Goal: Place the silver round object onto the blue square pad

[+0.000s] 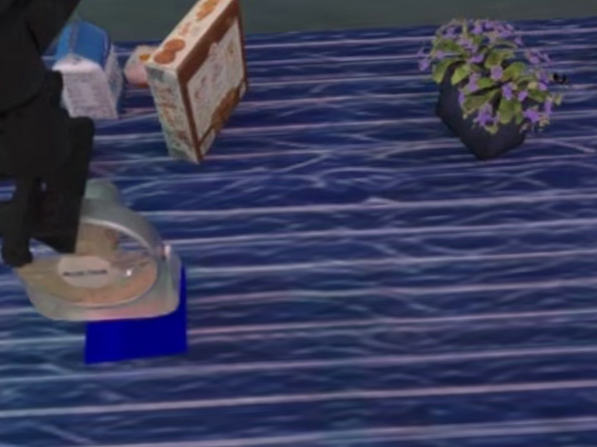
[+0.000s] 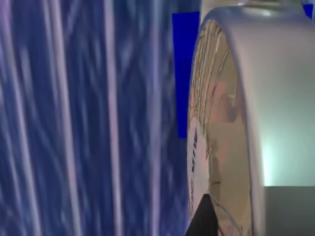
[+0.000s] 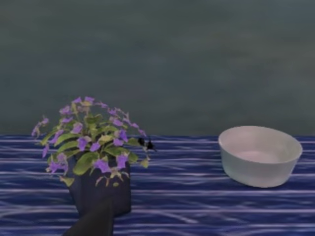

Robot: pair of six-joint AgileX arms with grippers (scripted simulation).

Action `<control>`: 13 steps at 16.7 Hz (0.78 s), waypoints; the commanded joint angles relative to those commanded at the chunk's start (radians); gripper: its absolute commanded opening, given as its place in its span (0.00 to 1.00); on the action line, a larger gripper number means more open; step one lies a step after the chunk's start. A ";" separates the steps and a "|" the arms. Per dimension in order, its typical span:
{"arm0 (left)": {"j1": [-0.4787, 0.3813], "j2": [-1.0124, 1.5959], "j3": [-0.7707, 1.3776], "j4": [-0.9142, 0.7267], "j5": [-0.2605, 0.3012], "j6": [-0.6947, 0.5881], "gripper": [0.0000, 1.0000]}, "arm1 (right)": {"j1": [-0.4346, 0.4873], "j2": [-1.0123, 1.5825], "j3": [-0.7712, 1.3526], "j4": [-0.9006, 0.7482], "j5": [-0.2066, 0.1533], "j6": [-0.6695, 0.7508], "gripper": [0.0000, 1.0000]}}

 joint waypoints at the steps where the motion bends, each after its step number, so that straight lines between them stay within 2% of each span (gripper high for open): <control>1: 0.000 0.000 0.000 0.000 0.000 0.000 0.00 | 0.000 0.000 0.000 0.000 0.000 0.000 1.00; 5: -0.006 0.004 -0.001 0.002 0.000 0.004 0.00 | 0.000 0.000 0.000 0.000 0.000 0.000 1.00; 10: 0.002 0.013 -0.105 0.121 0.000 0.003 0.00 | 0.000 0.000 0.000 0.000 0.000 0.000 1.00; 13: 0.002 0.016 -0.119 0.135 0.000 0.002 0.00 | 0.000 0.000 0.000 0.000 0.000 0.000 1.00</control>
